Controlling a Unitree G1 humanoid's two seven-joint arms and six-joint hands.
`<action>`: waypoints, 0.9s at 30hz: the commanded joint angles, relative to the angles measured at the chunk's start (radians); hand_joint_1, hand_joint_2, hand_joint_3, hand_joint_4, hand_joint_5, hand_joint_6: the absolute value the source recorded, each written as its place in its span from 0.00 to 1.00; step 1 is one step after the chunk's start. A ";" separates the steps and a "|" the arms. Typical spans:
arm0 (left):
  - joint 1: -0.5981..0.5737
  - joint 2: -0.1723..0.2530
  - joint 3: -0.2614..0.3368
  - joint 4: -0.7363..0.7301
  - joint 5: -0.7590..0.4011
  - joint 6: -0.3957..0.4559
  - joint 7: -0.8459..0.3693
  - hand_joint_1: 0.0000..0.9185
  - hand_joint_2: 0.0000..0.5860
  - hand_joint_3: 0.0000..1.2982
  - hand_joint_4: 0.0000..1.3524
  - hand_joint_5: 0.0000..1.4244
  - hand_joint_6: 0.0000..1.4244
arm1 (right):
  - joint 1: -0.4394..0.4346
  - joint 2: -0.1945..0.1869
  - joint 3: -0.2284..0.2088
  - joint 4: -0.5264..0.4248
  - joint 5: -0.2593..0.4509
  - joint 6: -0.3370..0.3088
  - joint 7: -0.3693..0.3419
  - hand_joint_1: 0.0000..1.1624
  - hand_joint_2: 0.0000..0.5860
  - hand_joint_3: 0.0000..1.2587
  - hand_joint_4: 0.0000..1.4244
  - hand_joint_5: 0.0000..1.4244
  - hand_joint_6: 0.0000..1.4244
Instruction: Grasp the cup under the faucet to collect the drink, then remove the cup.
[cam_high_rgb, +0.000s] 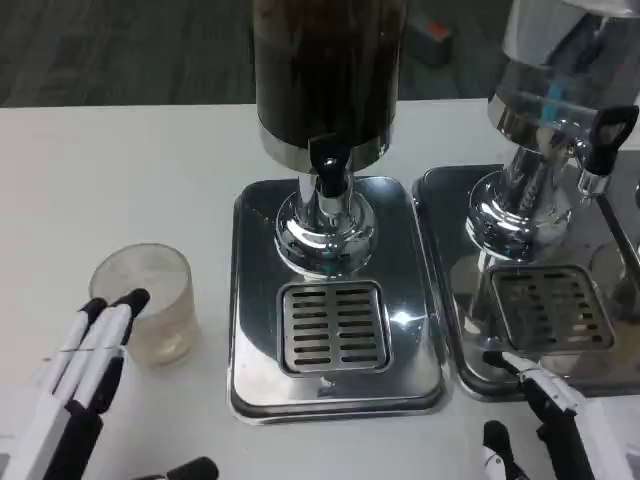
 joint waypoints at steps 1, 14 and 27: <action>-0.051 -0.011 0.027 0.044 -0.042 -0.020 0.015 0.01 0.08 0.00 0.00 0.03 0.16 | -0.019 0.008 -0.007 0.009 0.025 -0.015 0.011 0.67 0.90 0.20 0.15 0.20 0.39; -0.237 -0.008 0.058 0.162 -0.148 -0.015 -0.040 0.09 0.02 0.00 0.00 0.10 0.26 | -0.051 0.030 -0.004 0.007 0.045 -0.015 0.022 0.66 0.90 0.22 0.19 0.23 0.40; -0.466 0.035 0.049 0.388 -0.322 -0.019 -0.247 0.11 0.00 0.00 0.00 0.14 0.30 | -0.061 0.050 0.009 0.010 0.047 -0.021 0.027 0.65 0.89 0.23 0.21 0.25 0.41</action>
